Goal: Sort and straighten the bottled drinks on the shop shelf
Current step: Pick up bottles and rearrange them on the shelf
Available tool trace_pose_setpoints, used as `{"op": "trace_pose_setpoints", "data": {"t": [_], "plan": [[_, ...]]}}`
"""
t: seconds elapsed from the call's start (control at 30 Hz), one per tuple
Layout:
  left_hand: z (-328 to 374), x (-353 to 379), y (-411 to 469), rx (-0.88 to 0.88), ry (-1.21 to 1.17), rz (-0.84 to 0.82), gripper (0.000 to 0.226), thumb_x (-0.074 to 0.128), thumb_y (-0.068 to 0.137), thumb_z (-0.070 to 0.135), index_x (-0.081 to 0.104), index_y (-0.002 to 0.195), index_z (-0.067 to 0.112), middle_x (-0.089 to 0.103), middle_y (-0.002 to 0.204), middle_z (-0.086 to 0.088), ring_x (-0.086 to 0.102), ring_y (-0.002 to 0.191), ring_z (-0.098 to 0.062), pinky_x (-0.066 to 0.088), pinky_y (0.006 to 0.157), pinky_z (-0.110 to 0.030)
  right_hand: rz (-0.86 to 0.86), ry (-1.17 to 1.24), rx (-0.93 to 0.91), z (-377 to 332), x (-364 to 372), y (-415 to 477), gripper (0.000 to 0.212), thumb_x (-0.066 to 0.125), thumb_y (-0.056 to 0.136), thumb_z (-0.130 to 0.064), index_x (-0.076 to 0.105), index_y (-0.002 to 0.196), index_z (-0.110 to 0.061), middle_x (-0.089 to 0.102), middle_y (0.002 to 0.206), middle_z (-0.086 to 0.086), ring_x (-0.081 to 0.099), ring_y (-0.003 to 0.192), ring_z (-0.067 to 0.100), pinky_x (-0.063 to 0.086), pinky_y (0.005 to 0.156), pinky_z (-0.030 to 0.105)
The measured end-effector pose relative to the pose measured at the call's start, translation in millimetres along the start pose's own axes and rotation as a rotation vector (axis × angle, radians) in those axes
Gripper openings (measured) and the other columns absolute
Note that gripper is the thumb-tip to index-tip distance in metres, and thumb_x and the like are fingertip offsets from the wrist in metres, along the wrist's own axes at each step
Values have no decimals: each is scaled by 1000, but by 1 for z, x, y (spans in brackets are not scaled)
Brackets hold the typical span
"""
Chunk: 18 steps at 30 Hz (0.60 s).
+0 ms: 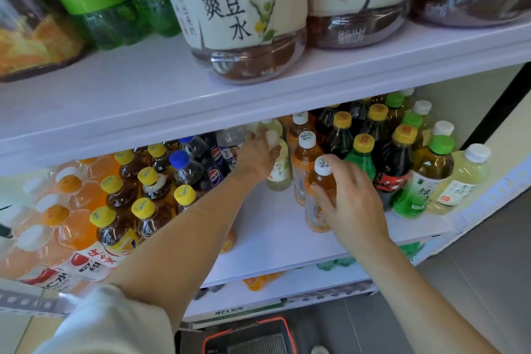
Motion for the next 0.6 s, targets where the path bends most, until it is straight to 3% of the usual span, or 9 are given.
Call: {"op": "trace_pose_setpoints", "data": {"t": [0.1, 0.23, 0.37, 0.43, 0.5, 0.6], "plan": [[-10, -8, -5, -34, -19, 8, 55, 59, 93, 22, 38, 142, 7, 38, 143, -22, 50, 122, -40, 43, 97, -42, -16, 61, 0, -1, -6, -1, 47, 69, 88, -17, 54, 132, -8, 60, 122, 13, 57, 108, 32, 50, 85, 41], [-17, -30, -4, 30, 344, 260, 54, 59, 85, 17, 45, 136, 5, 46, 139, -21, 38, 130, -43, 37, 105, -48, -15, 94, 14, -5, -11, -9, 49, 65, 89, -17, 52, 135, -6, 58, 128, 13, 54, 117, 30, 46, 97, 40], [-27, -39, 9, -65, 532, 34, 72, 63, 85, 16, 28, 147, 4, 32, 152, -20, 23, 144, -37, 27, 115, -44, 48, 126, 44, -8, -18, -19, 46, 61, 89, -15, 53, 134, -6, 55, 130, 14, 50, 122, 29, 38, 101, 27], [-32, -38, 9, -25, 668, -25, 72, 59, 87, 18, 23, 148, 1, 25, 153, -21, 17, 145, -38, 19, 119, -45, 77, 119, 32, -9, -22, -23, 45, 60, 90, -13, 53, 134, -6, 54, 130, 14, 50, 122, 29, 36, 100, 23], [-32, -40, 6, 39, 794, 11, 67, 59, 88, 22, 29, 144, 1, 31, 147, -20, 25, 138, -39, 20, 117, -45, 99, 118, 27, -10, -25, -27, 46, 61, 89, -10, 53, 134, -6, 53, 130, 15, 50, 121, 29, 35, 99, 19], [-28, -50, 8, 101, 928, 53, 45, 56, 92, 20, 46, 132, 1, 47, 132, -18, 43, 125, -35, 33, 108, -44, 102, 130, 31, -10, -27, -33, 46, 62, 88, -7, 54, 133, -5, 52, 130, 15, 50, 121, 29, 32, 100, 14]]}}
Point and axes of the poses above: each hand's wrist, its own y-axis towards the middle knuckle, its own x-axis out of the palm, z = x × y, the point moved 1 cm from there along y, towards the middle knuckle
